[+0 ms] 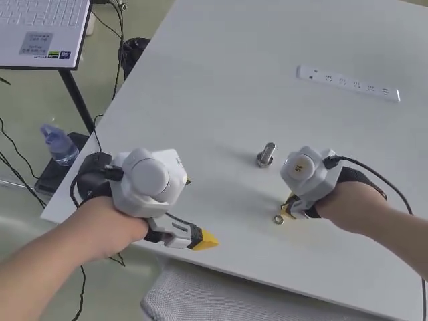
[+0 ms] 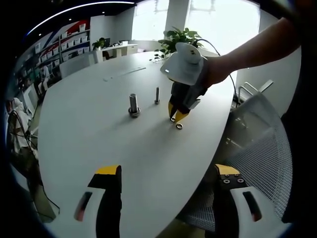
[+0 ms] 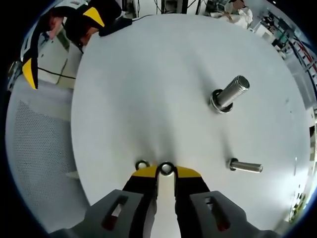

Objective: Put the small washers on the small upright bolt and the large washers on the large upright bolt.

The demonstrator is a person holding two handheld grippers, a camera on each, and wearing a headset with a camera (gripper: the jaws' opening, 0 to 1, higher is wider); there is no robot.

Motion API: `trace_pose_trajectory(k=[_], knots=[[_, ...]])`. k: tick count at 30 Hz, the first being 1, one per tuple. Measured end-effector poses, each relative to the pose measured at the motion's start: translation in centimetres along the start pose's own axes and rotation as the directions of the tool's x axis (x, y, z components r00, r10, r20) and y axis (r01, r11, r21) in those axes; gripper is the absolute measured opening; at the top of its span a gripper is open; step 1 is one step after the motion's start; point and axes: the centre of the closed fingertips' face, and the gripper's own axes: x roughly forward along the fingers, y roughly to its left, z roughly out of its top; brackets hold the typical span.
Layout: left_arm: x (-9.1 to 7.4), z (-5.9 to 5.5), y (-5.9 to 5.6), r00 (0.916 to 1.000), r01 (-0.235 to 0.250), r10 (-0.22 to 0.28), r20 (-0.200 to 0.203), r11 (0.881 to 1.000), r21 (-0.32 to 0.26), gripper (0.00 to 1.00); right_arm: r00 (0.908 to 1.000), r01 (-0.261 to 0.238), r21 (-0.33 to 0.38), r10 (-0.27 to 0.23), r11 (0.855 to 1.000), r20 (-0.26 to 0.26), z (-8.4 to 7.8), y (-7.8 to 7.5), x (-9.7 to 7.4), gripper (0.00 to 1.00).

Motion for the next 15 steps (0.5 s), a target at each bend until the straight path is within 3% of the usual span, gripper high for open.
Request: trace_pose_trajectory(k=[6,10,15], knots=[[0.1,0.2,0.0,1.0,0.001,-0.001,0.0,1.0,0.002,0.75,0.9999,-0.01,0.035,0.009,0.999,0.014,0.2,-0.4,-0.4,0.12],[0.2,0.2,-0.1,1.0,0.006,-0.006,-0.002,1.0,0.008,0.75,0.9999,-0.003,0.019,0.003,1.0,0.013,0.3,-0.7,-1.3,0.12],[0.3,0.6,0.0,0.9999,0.013,-0.013,0.0,1.0,0.018,0.75,0.9999,0.0,0.044,-0.001,0.999,0.016,-0.4,-1.5,-2.1,0.12]])
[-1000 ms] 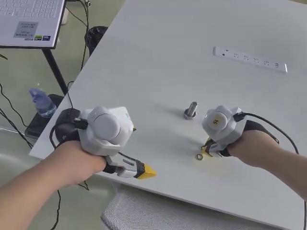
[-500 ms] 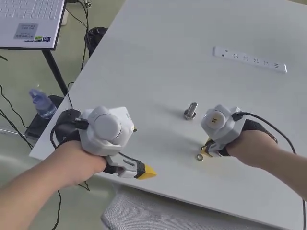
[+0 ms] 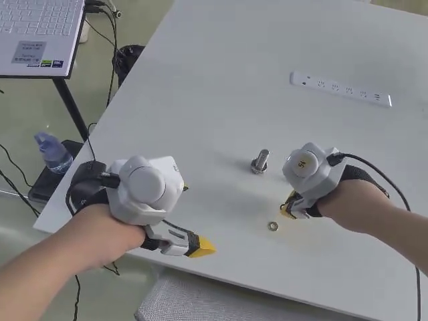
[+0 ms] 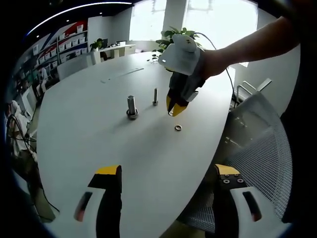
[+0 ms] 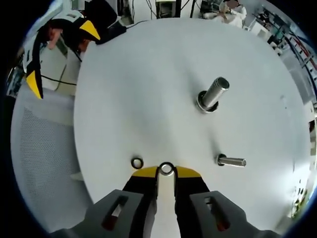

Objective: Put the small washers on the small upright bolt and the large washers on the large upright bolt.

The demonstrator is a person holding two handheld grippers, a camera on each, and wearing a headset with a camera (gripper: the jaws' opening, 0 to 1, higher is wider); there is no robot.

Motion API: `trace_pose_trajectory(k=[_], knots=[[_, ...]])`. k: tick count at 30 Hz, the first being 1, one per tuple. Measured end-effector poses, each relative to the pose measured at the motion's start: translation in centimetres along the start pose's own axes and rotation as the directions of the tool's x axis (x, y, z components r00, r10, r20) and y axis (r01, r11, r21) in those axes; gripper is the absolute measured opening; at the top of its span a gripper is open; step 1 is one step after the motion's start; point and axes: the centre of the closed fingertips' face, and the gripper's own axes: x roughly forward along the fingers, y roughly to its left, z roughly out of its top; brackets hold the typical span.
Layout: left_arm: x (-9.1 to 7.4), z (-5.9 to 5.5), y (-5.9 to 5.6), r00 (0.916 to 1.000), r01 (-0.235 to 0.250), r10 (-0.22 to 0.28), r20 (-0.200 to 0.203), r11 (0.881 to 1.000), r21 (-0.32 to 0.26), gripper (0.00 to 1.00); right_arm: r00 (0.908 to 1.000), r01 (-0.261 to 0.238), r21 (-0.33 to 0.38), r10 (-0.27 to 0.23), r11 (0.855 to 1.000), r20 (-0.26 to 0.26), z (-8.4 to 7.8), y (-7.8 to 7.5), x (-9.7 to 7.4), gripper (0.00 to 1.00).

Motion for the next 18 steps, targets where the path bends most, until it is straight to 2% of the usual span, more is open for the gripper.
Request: trace_pose_trajectory(k=[9,16,18], knots=[[-0.2,0.9,0.4,0.9998,-0.006,0.006,0.02,1.0,0.014,0.77,0.9999,0.011,0.061,-0.011,0.998,-0.005,-2.1,-1.1,-1.3,0.12],[-0.1,0.9,0.6,0.9999,-0.009,0.008,0.013,1.0,0.027,0.79,0.9995,0.032,0.096,-0.032,0.995,0.001,-2.7,-2.6,-2.7,0.12],[0.0,0.9,0.7,0.9999,-0.008,0.008,0.016,1.0,0.025,0.79,0.9998,0.02,0.109,-0.021,0.994,0.005,-2.9,-2.8,-3.0,0.12]])
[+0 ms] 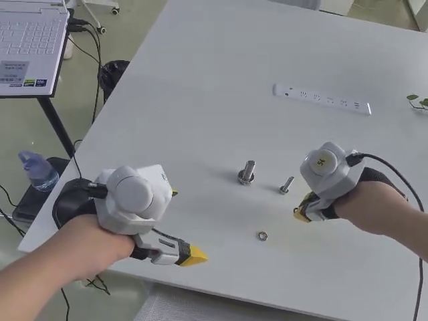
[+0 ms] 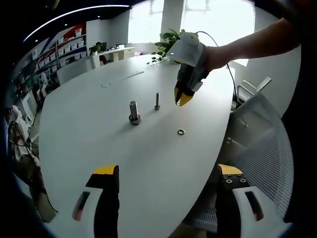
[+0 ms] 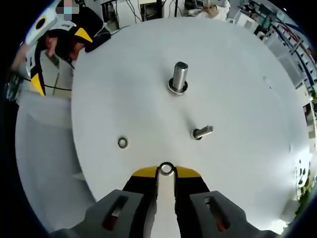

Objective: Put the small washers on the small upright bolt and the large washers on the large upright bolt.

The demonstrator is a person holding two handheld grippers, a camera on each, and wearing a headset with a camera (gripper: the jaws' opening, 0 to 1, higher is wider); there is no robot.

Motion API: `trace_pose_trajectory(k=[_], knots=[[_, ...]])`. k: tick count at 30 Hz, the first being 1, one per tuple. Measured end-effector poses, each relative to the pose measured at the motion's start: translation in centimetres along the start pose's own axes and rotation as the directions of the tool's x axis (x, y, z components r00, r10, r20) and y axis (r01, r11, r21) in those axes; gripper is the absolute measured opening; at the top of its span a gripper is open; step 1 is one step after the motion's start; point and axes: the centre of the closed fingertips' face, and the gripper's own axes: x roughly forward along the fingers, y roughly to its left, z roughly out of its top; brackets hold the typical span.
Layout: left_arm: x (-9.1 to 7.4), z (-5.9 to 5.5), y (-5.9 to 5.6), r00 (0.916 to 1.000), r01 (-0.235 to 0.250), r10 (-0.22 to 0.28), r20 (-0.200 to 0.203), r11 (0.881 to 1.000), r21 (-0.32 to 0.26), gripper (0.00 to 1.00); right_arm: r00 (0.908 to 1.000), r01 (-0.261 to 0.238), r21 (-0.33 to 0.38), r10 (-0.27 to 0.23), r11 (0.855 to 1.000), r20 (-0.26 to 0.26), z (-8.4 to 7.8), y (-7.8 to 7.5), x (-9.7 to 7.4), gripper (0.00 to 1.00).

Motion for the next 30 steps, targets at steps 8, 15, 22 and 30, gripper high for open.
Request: trace_pose_trajectory(k=[8,15,22,30], knots=[[0.3,0.0,0.2,1.0,-0.003,0.003,0.003,1.0,-0.001,0.82,1.0,0.006,0.019,-0.006,1.0,0.002,-0.4,-0.2,-1.0,0.12],[0.4,0.2,0.3,0.9998,-0.011,0.011,0.017,1.0,-0.01,0.82,0.9995,0.007,0.02,-0.008,1.0,0.032,1.1,-0.8,-1.9,0.12],[0.7,0.4,0.3,0.9996,-0.012,0.012,0.026,1.0,-0.01,0.83,0.9985,0.028,-0.001,-0.028,1.0,0.046,2.4,-1.7,-2.6,0.12],[1.0,0.2,0.3,0.9997,-0.009,0.009,0.024,1.0,-0.019,0.84,0.9971,0.043,-0.022,-0.041,0.999,0.065,3.8,-3.1,-2.7,0.12]])
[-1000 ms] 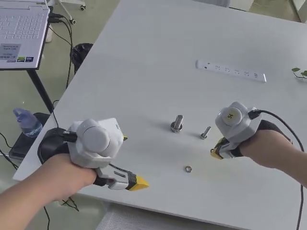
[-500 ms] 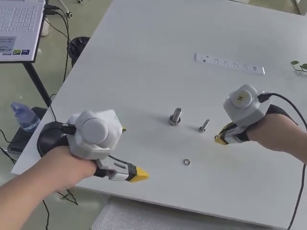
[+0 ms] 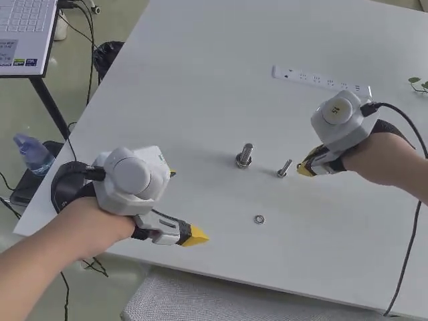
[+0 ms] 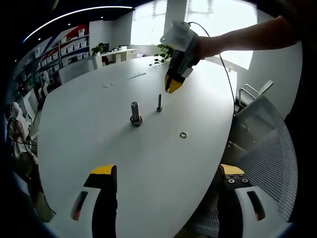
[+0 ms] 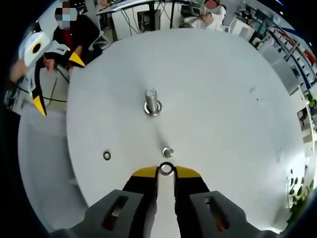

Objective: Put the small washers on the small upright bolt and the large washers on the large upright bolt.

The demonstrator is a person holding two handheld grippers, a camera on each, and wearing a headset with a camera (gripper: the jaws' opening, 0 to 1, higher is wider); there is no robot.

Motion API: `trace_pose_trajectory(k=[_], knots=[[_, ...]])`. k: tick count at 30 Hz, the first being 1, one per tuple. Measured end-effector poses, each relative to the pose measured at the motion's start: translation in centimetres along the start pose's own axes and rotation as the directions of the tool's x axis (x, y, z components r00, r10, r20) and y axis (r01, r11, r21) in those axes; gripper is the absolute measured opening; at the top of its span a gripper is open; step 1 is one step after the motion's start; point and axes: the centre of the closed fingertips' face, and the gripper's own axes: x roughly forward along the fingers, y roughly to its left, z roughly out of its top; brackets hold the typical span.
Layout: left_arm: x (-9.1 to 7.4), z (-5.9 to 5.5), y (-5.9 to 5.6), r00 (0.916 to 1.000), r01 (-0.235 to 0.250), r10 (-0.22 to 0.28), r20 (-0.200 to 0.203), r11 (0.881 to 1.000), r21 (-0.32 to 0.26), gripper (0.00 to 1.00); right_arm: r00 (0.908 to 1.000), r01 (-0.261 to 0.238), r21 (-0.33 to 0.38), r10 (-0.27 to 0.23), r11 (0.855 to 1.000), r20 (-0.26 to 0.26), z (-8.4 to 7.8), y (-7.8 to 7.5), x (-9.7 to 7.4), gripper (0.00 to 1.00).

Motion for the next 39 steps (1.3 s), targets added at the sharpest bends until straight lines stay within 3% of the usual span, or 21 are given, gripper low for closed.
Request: trace_pose_trajectory(k=[14,39], knots=[[0.1,0.1,0.5,1.0,-0.001,0.001,0.005,1.0,-0.01,0.84,1.0,0.001,-0.034,-0.001,0.999,-0.005,1.5,-0.8,0.8,0.12],[0.4,-0.6,0.4,0.9998,0.011,-0.011,-0.016,1.0,-0.023,0.81,0.9993,-0.007,-0.079,0.004,0.997,-0.037,1.3,-1.3,2.5,0.12]])
